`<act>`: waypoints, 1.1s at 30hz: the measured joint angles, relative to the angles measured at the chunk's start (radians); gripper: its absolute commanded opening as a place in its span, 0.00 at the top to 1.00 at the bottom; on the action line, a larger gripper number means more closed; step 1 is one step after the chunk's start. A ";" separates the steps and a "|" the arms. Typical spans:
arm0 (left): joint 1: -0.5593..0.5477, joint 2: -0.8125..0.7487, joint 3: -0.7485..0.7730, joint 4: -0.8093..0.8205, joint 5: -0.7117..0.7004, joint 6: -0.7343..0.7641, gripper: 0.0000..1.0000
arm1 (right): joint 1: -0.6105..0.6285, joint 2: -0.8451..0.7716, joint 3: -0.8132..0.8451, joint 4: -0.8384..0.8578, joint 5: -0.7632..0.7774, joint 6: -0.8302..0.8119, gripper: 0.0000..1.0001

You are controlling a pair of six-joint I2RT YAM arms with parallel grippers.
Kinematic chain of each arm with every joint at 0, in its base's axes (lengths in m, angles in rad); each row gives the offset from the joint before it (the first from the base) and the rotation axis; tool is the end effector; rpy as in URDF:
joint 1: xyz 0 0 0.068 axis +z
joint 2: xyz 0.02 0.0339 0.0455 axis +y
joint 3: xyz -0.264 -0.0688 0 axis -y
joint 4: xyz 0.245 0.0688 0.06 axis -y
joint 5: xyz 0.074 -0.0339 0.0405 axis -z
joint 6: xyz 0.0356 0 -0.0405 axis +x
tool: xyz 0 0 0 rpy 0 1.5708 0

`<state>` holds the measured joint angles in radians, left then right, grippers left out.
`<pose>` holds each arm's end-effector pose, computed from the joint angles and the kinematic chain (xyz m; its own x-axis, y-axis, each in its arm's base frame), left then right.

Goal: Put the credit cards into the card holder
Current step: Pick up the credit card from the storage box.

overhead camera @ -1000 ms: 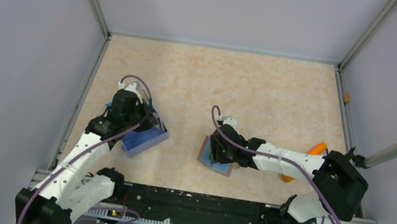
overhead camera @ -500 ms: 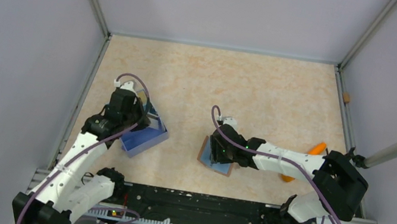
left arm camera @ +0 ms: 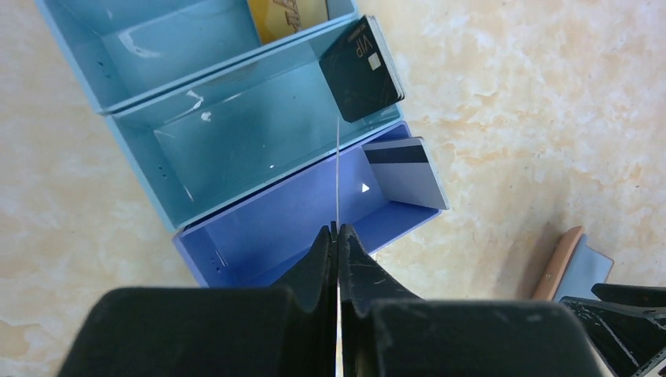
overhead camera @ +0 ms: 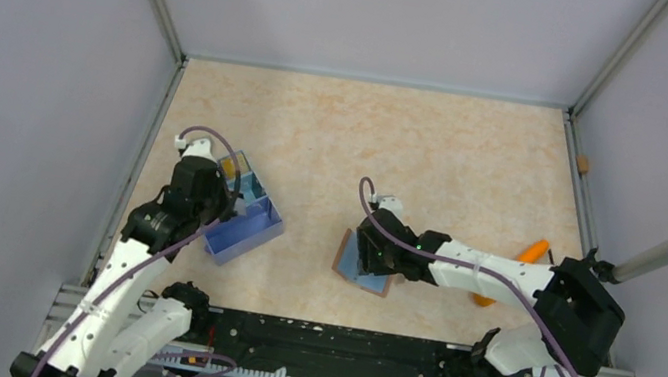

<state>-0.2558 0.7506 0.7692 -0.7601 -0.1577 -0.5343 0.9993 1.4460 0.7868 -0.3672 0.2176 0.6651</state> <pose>0.1478 -0.0329 0.2844 -0.6325 -0.3544 -0.6887 -0.2141 0.9345 -0.2843 0.1546 0.2262 0.1798 -0.8336 -0.1822 -0.5215 -0.3131 0.9336 0.1743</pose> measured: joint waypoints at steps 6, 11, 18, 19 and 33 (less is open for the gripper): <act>0.000 -0.094 0.024 -0.005 -0.006 0.021 1.00 | 0.000 -0.042 0.033 -0.042 0.025 -0.010 0.40; 0.000 -0.128 0.088 -0.005 0.029 0.046 1.00 | 0.000 -0.100 0.065 -0.070 0.036 -0.037 0.35; 0.000 -0.166 0.120 0.022 0.232 0.095 1.00 | -0.058 -0.251 0.093 -0.072 -0.062 -0.141 0.26; 0.000 -0.166 0.121 0.031 0.271 0.105 1.00 | -0.084 -0.283 0.093 -0.065 -0.099 -0.159 0.25; -0.016 -0.010 0.092 0.268 1.091 0.178 1.00 | -0.191 -0.455 0.098 0.106 -0.692 -0.296 0.23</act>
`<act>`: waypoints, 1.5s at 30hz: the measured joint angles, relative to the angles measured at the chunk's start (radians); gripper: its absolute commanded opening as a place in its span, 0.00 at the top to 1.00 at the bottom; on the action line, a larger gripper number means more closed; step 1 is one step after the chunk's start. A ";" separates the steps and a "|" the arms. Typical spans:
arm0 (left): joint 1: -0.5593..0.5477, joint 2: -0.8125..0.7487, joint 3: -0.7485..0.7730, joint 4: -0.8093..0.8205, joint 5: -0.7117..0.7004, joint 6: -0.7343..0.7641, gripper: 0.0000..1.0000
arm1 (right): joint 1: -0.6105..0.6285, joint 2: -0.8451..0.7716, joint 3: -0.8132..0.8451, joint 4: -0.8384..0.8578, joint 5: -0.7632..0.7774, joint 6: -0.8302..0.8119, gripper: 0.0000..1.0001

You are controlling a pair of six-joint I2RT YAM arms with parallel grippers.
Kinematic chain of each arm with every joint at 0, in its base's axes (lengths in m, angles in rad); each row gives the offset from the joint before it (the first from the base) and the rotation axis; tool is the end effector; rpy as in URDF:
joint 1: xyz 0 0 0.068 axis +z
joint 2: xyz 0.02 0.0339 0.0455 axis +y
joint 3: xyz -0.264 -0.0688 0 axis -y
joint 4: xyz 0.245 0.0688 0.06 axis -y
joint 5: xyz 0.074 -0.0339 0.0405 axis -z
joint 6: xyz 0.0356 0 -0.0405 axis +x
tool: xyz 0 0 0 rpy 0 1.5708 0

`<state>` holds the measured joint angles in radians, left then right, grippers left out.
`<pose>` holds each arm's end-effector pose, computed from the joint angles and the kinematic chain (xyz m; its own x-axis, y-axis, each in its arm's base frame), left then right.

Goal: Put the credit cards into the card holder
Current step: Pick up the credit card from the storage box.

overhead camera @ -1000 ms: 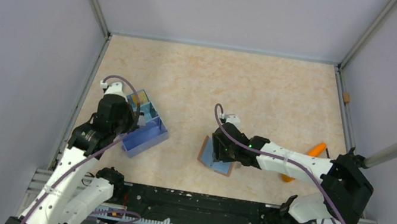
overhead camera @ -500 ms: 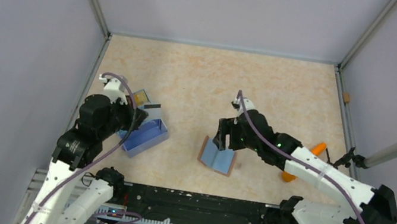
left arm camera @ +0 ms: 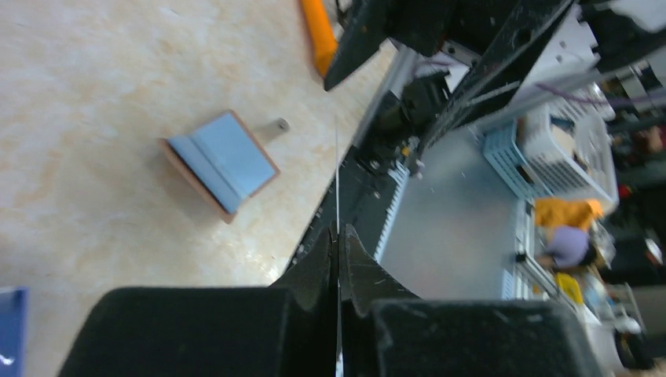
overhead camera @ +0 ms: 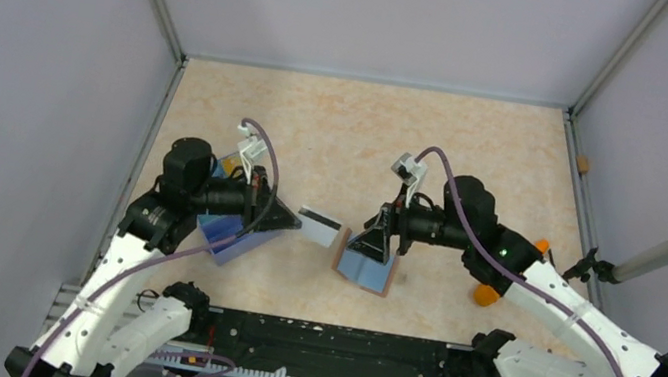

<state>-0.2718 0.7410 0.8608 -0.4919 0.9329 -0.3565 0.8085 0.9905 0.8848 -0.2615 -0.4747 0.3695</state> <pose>0.1368 -0.0678 0.3459 -0.6356 -0.0386 -0.7711 0.7032 0.3834 -0.5988 0.1428 0.1731 0.3302 -0.5699 -0.1317 -0.8111 -0.7850 0.3788 0.4901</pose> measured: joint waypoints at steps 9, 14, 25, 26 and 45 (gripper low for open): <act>-0.205 0.048 -0.016 0.015 0.101 0.021 1.00 | 0.000 0.043 0.053 0.048 -0.207 -0.002 0.42; -0.258 0.083 -0.017 0.030 0.096 0.020 1.00 | 0.001 0.106 0.052 0.100 -0.325 0.027 0.56; -0.278 0.106 -0.030 0.106 0.099 0.006 1.00 | 0.034 0.131 0.031 0.186 -0.430 0.079 0.89; -0.279 0.107 -0.035 0.116 0.100 0.000 1.00 | 0.034 0.135 0.026 0.190 -0.431 0.083 0.95; -0.296 0.346 -0.209 0.370 -0.369 -0.197 0.02 | -0.060 0.048 -0.318 0.188 0.135 0.369 1.00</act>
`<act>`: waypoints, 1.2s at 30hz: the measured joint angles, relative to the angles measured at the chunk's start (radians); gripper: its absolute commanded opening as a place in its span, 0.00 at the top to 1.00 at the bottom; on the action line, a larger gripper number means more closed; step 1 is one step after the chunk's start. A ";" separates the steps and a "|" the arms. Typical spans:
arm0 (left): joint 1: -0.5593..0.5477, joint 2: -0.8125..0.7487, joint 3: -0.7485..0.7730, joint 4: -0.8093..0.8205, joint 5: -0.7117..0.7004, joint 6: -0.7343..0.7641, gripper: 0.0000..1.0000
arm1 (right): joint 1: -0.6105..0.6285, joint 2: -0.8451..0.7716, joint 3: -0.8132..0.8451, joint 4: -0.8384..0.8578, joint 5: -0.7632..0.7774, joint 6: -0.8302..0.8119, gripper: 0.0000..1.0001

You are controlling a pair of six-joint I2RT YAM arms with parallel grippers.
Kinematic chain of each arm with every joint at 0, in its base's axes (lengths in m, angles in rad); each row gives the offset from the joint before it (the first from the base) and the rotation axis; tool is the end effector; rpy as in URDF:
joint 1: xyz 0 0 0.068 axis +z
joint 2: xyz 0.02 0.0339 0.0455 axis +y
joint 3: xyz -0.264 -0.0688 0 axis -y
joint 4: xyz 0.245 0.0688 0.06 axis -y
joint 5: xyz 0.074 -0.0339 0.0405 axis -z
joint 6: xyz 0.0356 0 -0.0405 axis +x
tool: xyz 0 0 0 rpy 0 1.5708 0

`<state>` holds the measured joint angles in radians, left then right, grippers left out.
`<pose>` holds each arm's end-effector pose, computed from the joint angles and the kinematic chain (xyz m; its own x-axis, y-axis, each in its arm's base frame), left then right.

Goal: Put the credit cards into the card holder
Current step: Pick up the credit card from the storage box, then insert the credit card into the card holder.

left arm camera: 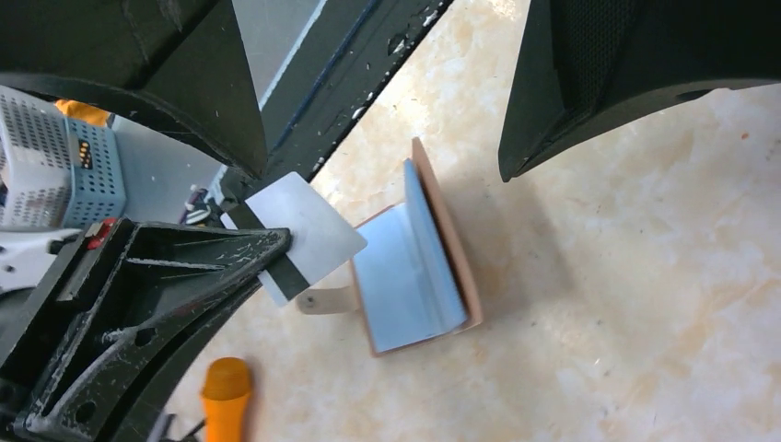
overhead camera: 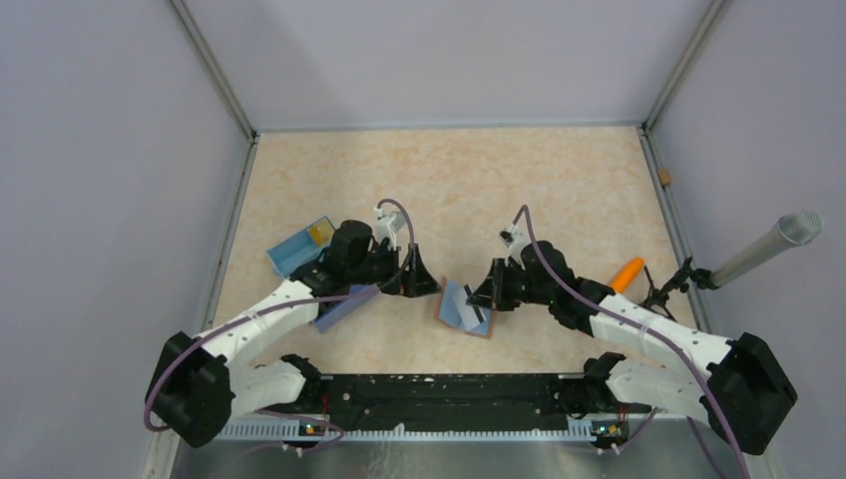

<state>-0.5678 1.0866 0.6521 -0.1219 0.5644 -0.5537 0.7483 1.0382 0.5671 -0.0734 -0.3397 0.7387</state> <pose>0.1862 -0.1413 0.2435 -0.8190 -0.0045 -0.5737 0.4781 0.5475 -0.6868 0.1557 0.1608 0.2275 -0.8533 0.0741 -0.5162 -0.3731 0.6048 0.7036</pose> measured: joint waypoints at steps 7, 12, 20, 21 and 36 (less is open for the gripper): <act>-0.065 0.111 -0.015 0.054 -0.109 -0.037 0.02 | 0.000 -0.066 -0.179 0.043 0.168 0.192 1.00; -0.097 0.192 -0.014 0.106 -0.131 -0.050 0.09 | 0.000 -0.078 -0.229 0.099 0.214 0.259 1.00; -0.142 0.313 0.018 0.117 -0.176 -0.053 0.33 | 0.000 -0.031 -0.282 0.225 0.221 0.311 1.00; -0.145 0.320 0.019 0.120 -0.179 -0.056 0.36 | 0.000 -0.024 -0.287 0.240 0.221 0.314 1.00; -0.155 0.395 0.021 0.121 -0.221 -0.066 0.83 | 0.000 0.037 -0.332 0.369 0.213 0.346 1.00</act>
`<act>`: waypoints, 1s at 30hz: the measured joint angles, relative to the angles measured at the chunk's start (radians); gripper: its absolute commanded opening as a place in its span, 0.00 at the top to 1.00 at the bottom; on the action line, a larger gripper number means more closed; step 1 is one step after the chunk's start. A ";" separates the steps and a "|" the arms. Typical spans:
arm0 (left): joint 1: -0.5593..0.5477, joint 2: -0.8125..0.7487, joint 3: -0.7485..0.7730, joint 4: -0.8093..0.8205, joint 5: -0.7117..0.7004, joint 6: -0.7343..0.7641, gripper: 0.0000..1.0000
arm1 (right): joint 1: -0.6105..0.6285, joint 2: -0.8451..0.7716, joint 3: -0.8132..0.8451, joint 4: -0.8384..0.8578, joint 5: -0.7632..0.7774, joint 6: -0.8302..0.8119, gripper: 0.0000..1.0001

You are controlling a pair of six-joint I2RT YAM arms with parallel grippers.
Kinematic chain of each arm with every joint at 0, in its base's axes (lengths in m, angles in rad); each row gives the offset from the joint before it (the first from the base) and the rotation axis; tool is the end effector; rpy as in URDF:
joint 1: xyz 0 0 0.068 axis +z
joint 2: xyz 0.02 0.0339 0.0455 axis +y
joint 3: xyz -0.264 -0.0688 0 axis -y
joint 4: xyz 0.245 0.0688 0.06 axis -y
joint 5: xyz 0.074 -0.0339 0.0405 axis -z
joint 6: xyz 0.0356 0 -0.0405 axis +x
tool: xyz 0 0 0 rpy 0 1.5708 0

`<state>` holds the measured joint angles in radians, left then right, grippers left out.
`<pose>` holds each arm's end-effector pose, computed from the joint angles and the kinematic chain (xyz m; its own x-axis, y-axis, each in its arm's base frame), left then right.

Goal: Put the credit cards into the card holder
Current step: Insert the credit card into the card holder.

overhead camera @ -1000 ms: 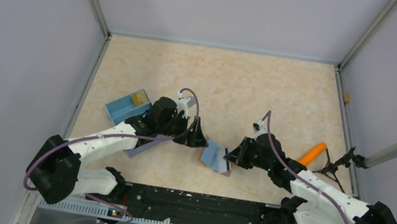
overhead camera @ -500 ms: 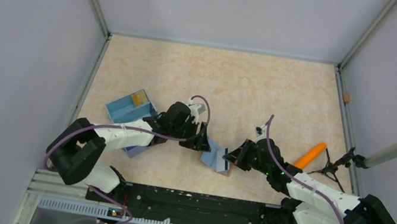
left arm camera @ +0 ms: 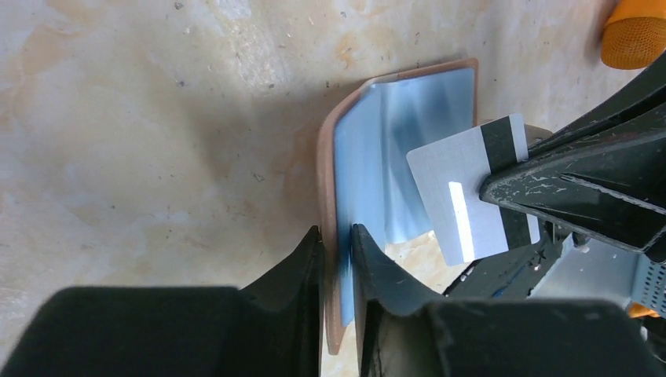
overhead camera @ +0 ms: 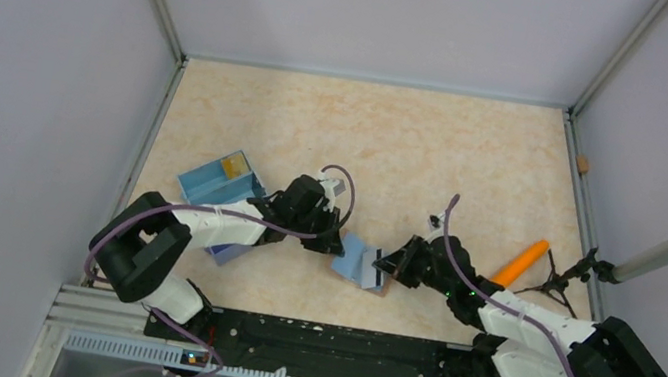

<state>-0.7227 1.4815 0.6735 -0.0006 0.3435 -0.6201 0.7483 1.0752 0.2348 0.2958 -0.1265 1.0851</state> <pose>0.2046 -0.1964 0.1630 -0.9048 0.0683 -0.4204 0.3335 0.7276 -0.5995 0.1407 0.1367 0.1466 -0.8441 0.4134 -0.3415 -0.0162 0.6168 0.7869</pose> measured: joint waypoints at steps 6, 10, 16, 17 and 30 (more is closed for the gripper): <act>-0.002 0.000 0.000 0.001 -0.013 -0.007 0.94 | 0.000 0.023 -0.016 0.046 -0.003 0.002 1.00; -0.003 0.000 -0.003 0.003 -0.019 -0.014 0.97 | 0.000 0.048 -0.032 0.084 -0.006 0.009 1.00; -0.003 0.000 -0.021 0.026 -0.021 -0.034 1.00 | 0.000 0.091 -0.045 0.126 -0.011 0.013 1.00; -0.003 0.000 -0.023 0.027 -0.021 -0.035 1.00 | 0.000 0.097 -0.045 0.133 -0.011 0.013 1.00; -0.005 0.000 -0.025 0.030 -0.042 -0.045 1.00 | 0.000 0.108 -0.078 0.213 -0.028 0.026 1.00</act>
<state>-0.7273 1.4818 0.6483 0.0292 0.3012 -0.6651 0.7483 1.1831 0.1570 0.5091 -0.1547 1.1114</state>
